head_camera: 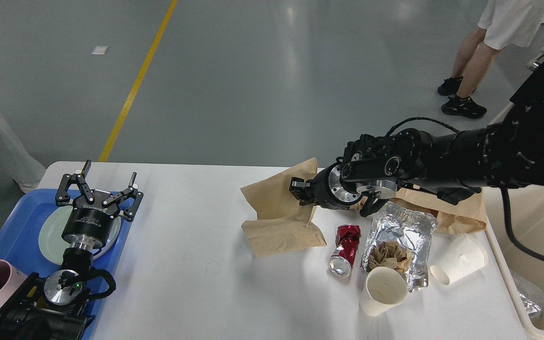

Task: Tidy desktop
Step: 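Lift the brown paper sheet and drop it into the white bin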

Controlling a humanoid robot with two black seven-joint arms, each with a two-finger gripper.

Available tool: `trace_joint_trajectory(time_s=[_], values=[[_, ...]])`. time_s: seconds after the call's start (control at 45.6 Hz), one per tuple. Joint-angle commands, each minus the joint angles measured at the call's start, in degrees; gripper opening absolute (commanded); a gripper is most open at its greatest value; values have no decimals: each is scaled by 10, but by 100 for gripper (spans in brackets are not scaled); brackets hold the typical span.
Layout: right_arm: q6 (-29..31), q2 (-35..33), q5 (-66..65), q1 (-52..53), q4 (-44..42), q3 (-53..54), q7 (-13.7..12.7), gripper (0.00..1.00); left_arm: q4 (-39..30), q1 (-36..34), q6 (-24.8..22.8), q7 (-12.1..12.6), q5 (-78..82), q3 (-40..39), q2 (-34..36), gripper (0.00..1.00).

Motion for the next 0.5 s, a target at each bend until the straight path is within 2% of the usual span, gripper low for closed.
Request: trace_joint_trajectory(time_s=[0.0, 0.175, 0.395, 0.483], values=[[15, -15, 2, 56, 42, -9, 1, 0, 0, 0, 0, 0, 0, 0, 1, 96], [60, -39, 21, 157, 96, -56, 2, 0, 0, 0, 0, 0, 0, 0, 1, 96], [196, -76, 30, 299, 147, -176, 12, 0, 0, 0, 0, 0, 0, 0, 1, 96], [238, -87, 29, 353, 164, -227, 31, 0, 0, 0, 0, 0, 0, 0, 1, 96]])
